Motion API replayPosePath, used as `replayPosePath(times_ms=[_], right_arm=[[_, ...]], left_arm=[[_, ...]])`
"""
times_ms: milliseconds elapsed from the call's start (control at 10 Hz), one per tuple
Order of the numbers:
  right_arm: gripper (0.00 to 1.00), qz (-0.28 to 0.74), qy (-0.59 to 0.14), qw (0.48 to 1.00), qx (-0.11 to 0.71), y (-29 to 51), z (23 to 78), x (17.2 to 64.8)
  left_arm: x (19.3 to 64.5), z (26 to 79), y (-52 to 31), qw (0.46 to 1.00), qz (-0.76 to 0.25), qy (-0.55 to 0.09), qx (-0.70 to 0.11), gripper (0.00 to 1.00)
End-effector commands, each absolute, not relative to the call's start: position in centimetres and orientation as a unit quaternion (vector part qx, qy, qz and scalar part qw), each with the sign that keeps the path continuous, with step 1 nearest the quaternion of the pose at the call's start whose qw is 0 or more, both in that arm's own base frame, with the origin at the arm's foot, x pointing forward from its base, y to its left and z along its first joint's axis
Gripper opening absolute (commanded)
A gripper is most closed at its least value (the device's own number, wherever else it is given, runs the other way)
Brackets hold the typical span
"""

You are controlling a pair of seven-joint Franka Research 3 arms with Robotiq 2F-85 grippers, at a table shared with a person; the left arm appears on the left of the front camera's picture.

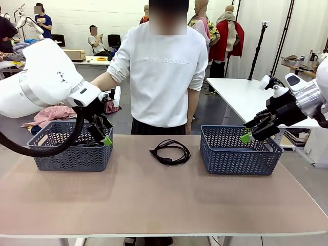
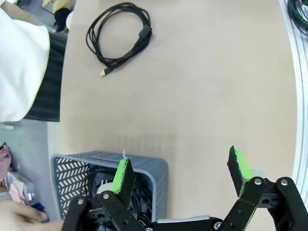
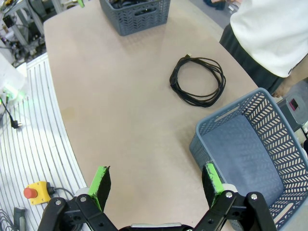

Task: Organize the cables according to human instructions.
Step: Pick up a bundle of cables and place it in the basket indicated by the human.

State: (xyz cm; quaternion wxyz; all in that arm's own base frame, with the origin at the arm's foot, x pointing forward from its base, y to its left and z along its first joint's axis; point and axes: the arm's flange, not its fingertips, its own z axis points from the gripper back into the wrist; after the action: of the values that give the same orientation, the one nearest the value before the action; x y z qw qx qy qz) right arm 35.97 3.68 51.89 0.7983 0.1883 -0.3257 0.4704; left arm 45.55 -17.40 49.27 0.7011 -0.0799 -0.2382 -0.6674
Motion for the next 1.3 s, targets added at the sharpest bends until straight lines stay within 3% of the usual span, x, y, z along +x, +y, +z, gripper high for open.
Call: replayPosePath(times_ms=[0,1100,1200], right_arm=[[1.00,0.476,-0.337,0.787,0.199,3.7,51.8,36.2],[1.00,0.476,-0.337,0.787,0.199,3.7,51.8,36.2],[1.00,0.476,-0.337,0.787,0.199,3.7,51.8,36.2]], left_arm=[[45.6,49.5,-17.2,0.701,-0.668,-0.237,-0.082,1.00],[45.5,49.3,-17.4,0.701,-0.667,-0.238,-0.080,1.00],[46.7,49.9,-18.4,0.691,-0.684,-0.226,-0.051,1.00]])
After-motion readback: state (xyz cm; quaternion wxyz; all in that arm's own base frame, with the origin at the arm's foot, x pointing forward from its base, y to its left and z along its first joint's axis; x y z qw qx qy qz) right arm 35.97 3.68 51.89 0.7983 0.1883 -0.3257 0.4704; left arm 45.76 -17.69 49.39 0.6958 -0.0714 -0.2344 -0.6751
